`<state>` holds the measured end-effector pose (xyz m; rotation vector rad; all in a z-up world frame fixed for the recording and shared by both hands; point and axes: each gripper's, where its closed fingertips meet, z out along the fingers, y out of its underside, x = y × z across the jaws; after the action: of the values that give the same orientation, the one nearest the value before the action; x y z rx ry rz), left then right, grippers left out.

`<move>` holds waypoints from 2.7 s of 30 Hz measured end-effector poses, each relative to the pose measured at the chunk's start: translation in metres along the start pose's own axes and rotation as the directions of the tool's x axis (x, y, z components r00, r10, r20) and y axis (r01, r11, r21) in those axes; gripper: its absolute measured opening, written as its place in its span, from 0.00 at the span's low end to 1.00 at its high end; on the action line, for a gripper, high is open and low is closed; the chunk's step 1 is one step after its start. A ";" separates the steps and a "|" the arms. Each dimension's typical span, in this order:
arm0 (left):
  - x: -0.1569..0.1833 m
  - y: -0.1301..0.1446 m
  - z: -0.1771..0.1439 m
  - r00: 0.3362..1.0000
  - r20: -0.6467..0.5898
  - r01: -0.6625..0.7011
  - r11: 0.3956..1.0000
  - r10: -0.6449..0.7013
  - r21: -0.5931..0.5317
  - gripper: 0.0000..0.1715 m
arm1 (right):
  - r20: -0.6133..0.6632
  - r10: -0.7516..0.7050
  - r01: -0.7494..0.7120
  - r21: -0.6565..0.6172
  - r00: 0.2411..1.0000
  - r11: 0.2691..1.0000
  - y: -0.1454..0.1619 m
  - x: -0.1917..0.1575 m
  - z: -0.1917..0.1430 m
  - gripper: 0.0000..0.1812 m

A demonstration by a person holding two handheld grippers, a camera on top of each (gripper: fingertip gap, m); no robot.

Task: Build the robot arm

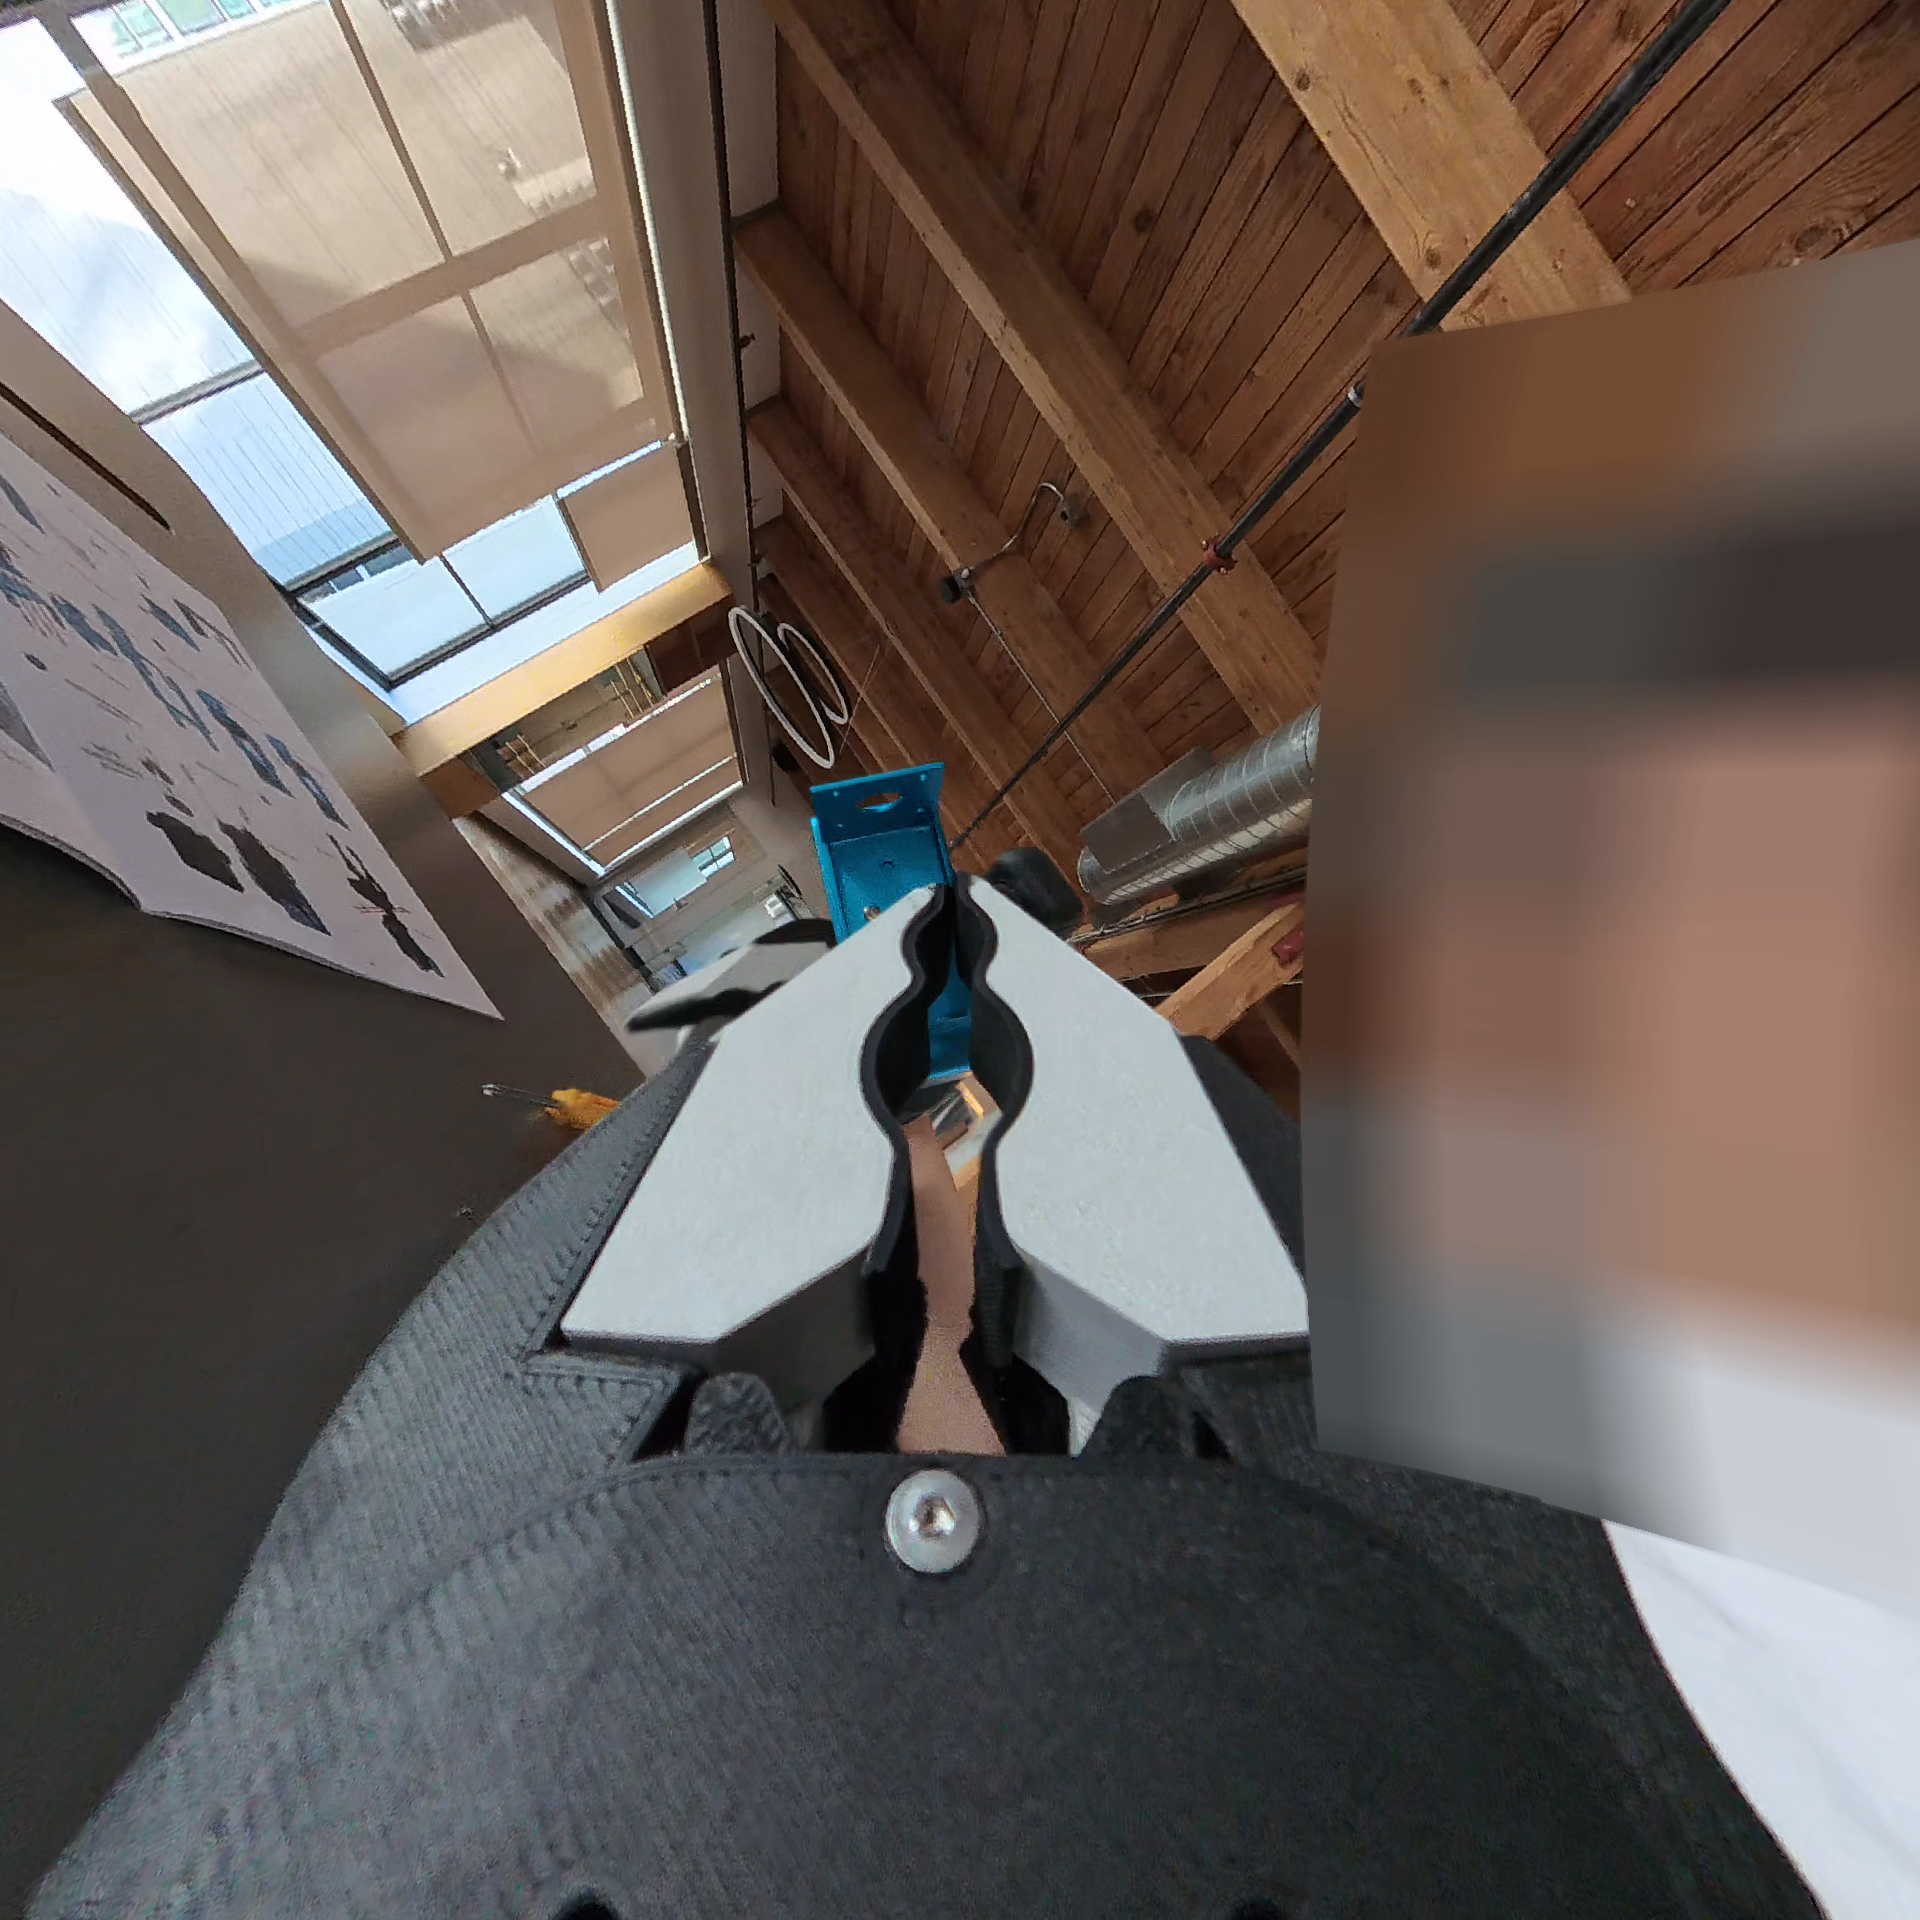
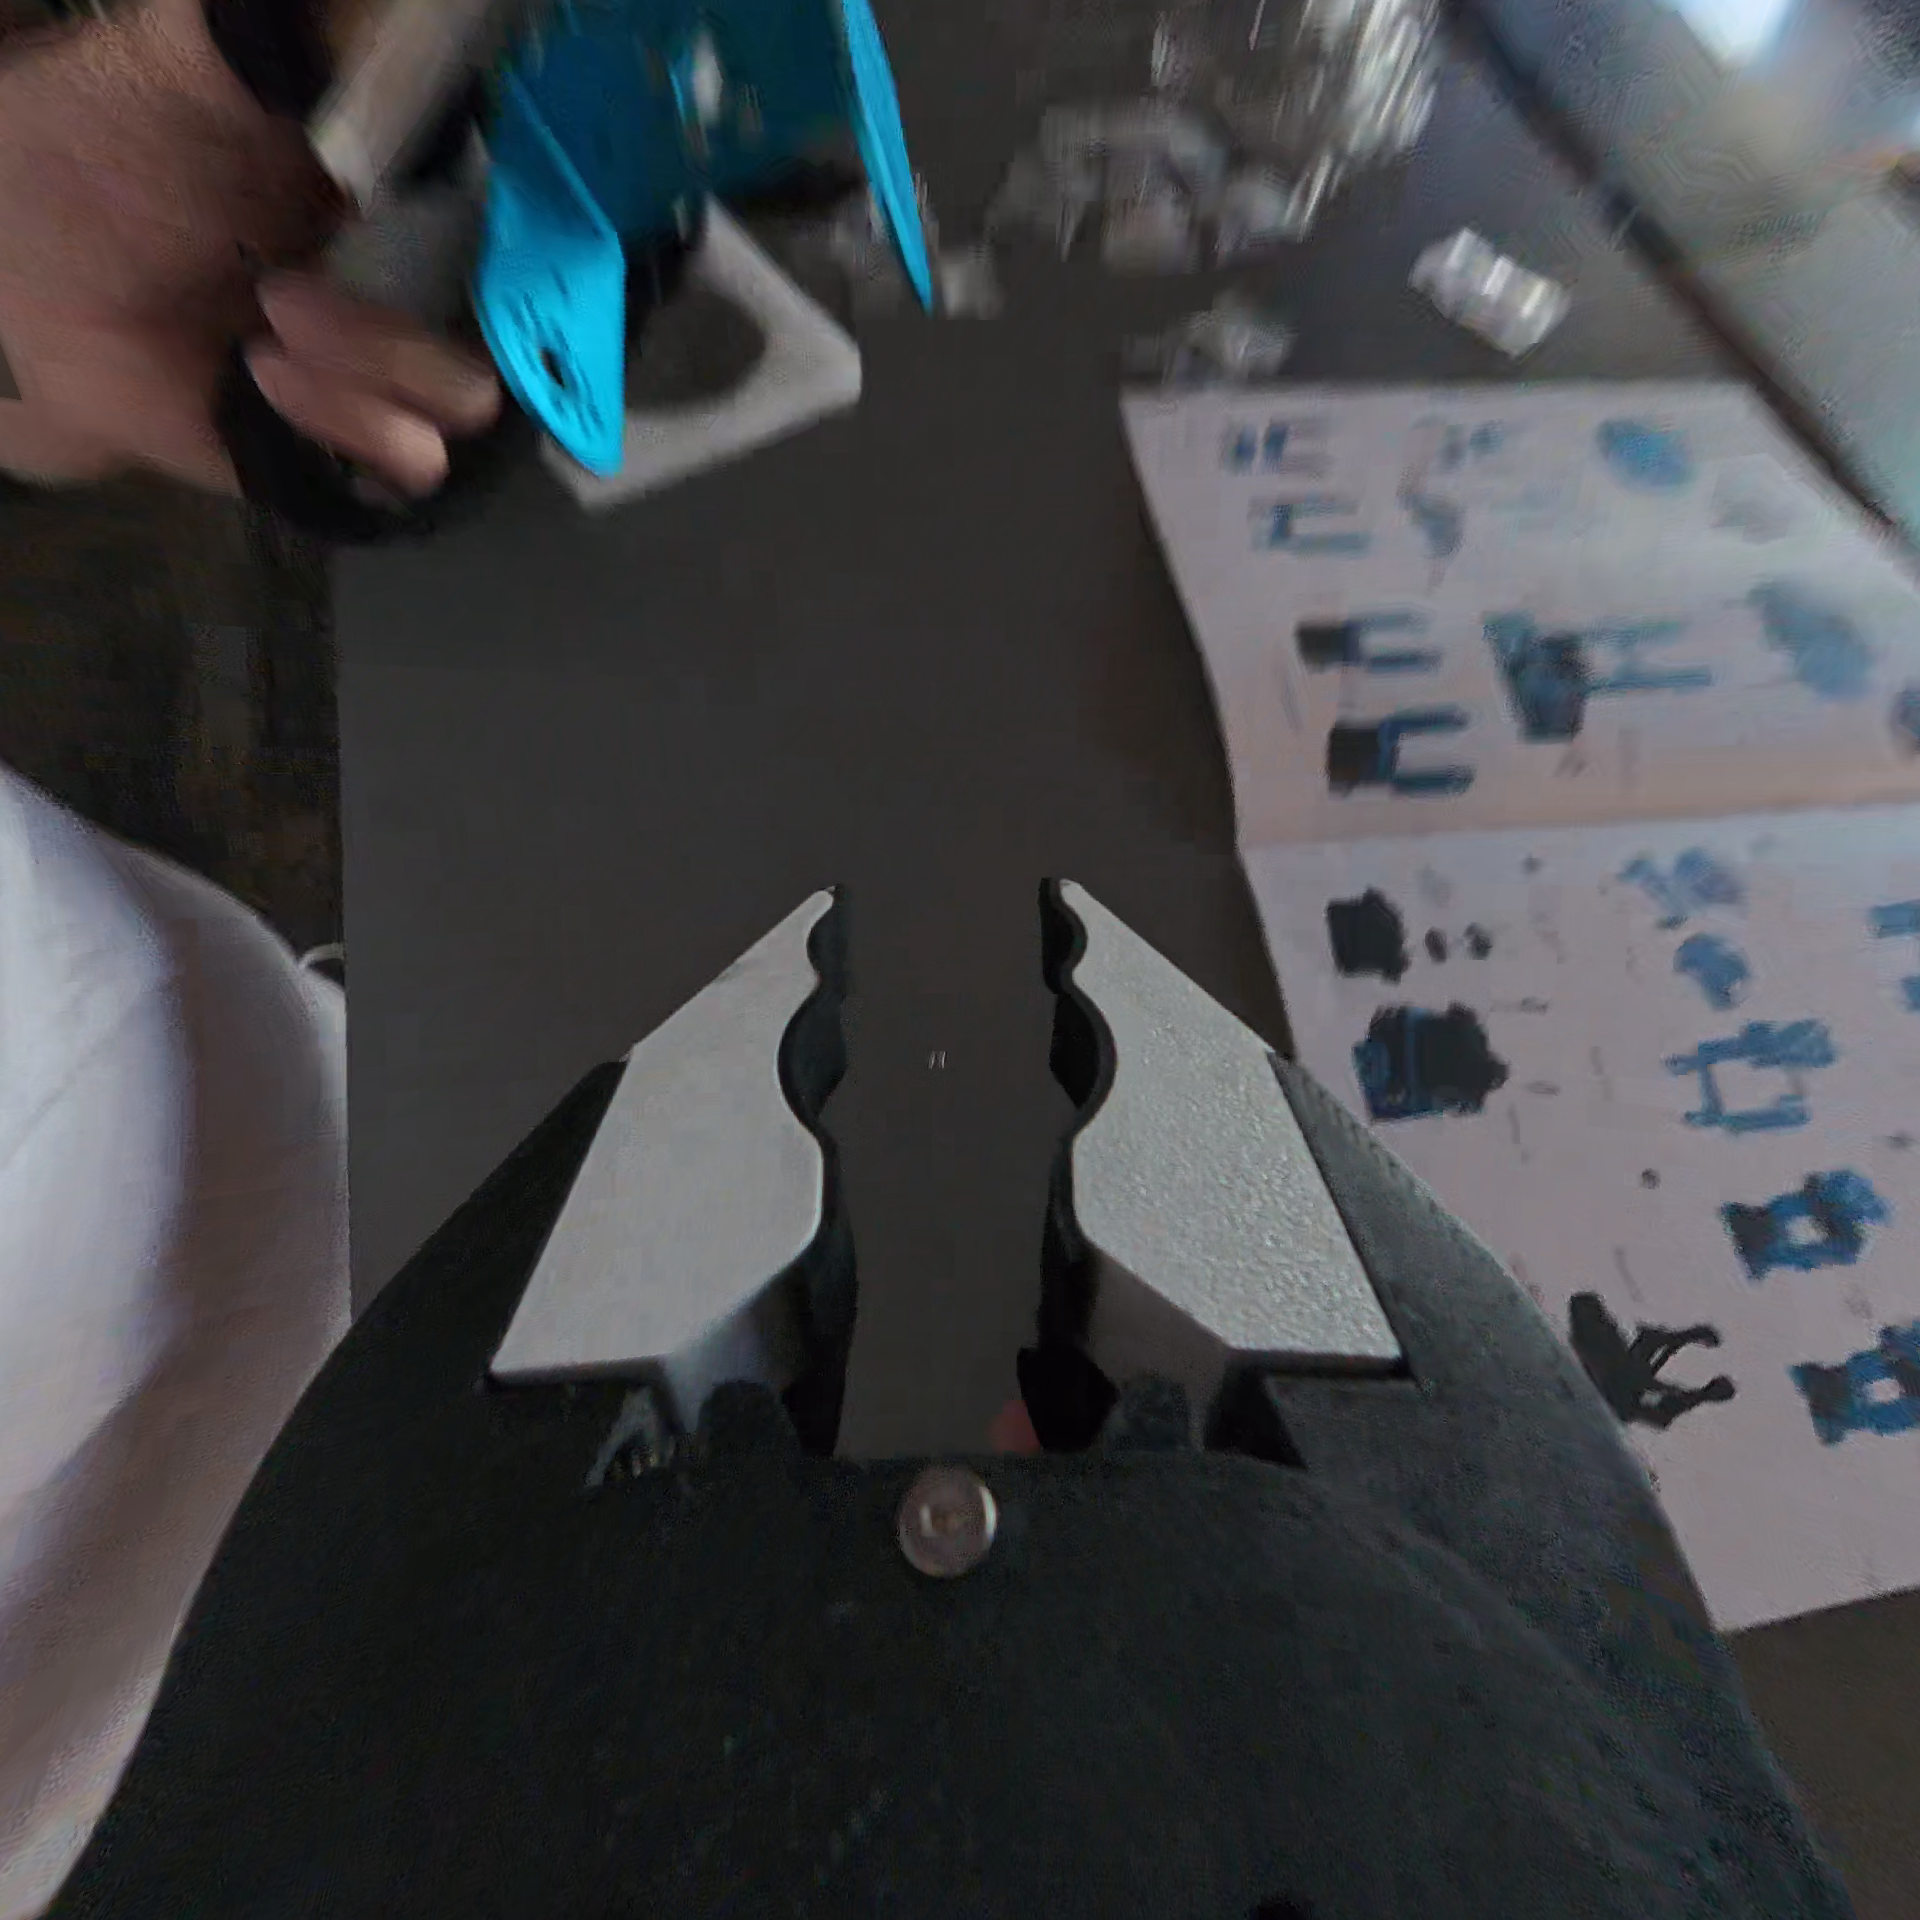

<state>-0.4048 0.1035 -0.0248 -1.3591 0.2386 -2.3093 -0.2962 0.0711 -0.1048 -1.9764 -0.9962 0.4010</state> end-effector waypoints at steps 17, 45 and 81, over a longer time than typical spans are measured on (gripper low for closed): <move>-0.029 0.059 0.041 0.913 0.377 -0.036 0.954 0.152 -0.296 0.00 | -0.139 -0.137 0.182 0.404 0.981 0.896 -0.050 -0.002 0.001 0.00; 0.030 0.072 0.103 0.595 0.420 -0.129 0.597 0.685 -0.792 0.29 | -0.309 0.045 0.203 0.720 0.950 0.663 -0.084 0.002 -0.092 0.00; -0.010 0.025 0.009 0.857 0.321 -0.002 0.625 0.403 -0.781 0.00 | -0.438 -0.198 0.354 0.309 0.877 0.883 -0.096 -0.013 0.024 0.00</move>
<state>-0.3853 0.0863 -0.0370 -2.0963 1.2589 -1.6076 -0.3659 0.1038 -0.0418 -1.4511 -0.8497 0.0180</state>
